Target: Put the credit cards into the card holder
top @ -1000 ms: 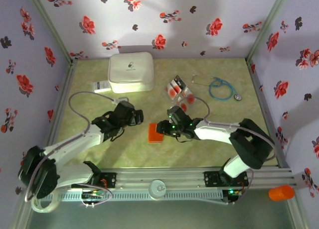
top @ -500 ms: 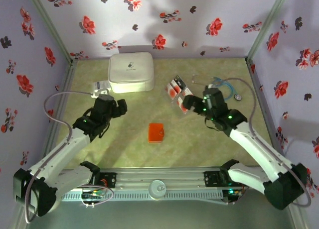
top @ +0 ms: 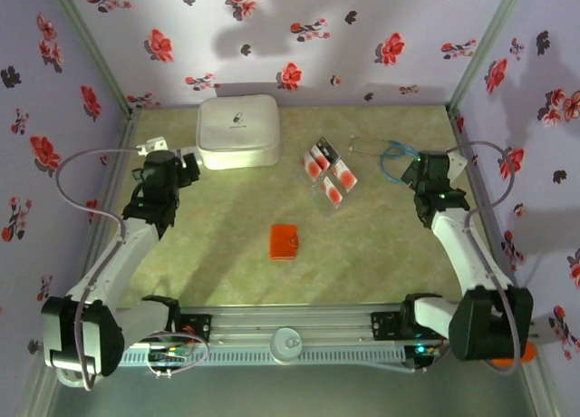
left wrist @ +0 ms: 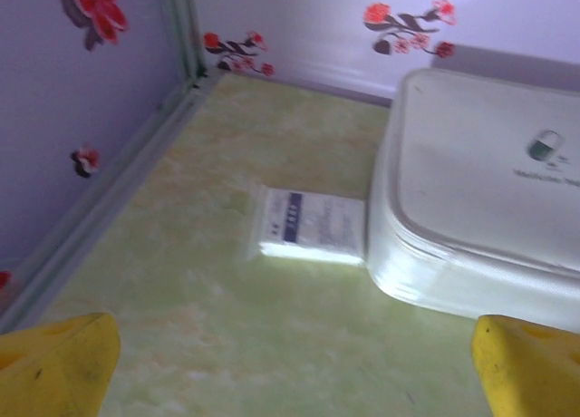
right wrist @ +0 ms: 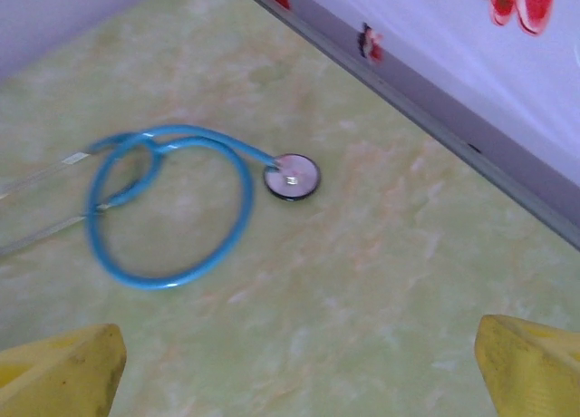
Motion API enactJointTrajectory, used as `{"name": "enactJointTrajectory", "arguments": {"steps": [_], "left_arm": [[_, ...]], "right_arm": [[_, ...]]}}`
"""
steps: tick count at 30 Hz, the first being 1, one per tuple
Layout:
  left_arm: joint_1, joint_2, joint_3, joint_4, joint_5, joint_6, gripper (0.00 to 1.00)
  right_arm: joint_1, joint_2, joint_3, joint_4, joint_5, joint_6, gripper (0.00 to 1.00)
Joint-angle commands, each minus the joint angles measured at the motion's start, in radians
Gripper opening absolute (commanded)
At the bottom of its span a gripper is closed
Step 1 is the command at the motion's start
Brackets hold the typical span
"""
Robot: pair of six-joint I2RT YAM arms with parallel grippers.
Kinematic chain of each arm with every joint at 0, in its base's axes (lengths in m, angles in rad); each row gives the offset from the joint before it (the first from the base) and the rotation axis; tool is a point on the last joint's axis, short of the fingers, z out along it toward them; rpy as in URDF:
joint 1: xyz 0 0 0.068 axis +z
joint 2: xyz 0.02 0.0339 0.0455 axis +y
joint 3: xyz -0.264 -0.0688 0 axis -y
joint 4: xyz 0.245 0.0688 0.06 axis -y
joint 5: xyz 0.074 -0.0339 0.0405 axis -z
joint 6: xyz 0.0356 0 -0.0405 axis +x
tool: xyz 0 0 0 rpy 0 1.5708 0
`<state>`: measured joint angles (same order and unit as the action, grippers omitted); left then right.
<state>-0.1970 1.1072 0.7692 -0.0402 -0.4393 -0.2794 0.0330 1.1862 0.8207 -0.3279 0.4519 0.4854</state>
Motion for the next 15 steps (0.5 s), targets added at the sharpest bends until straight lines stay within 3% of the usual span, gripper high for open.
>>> {"name": "enactJointTrajectory", "arguments": {"steps": [1,6,11,15], "left_arm": [[0.055,0.015,-0.106,0.193,-0.035,0.111,1.00],[0.095,0.092,-0.235,0.387,-0.039,0.153,1.00],[0.095,0.228,-0.339,0.653,-0.033,0.209,1.00],[0.099,0.273,-0.382,0.812,0.022,0.272,1.00]], "right_arm": [[-0.010,0.061,-0.040,0.121,0.146,-0.089,0.99],[-0.010,0.147,-0.094,0.258,0.234,-0.146,0.99],[-0.010,0.183,-0.193,0.498,0.113,-0.232,0.99],[-0.012,0.182,-0.339,0.802,0.015,-0.259,0.99]]}}
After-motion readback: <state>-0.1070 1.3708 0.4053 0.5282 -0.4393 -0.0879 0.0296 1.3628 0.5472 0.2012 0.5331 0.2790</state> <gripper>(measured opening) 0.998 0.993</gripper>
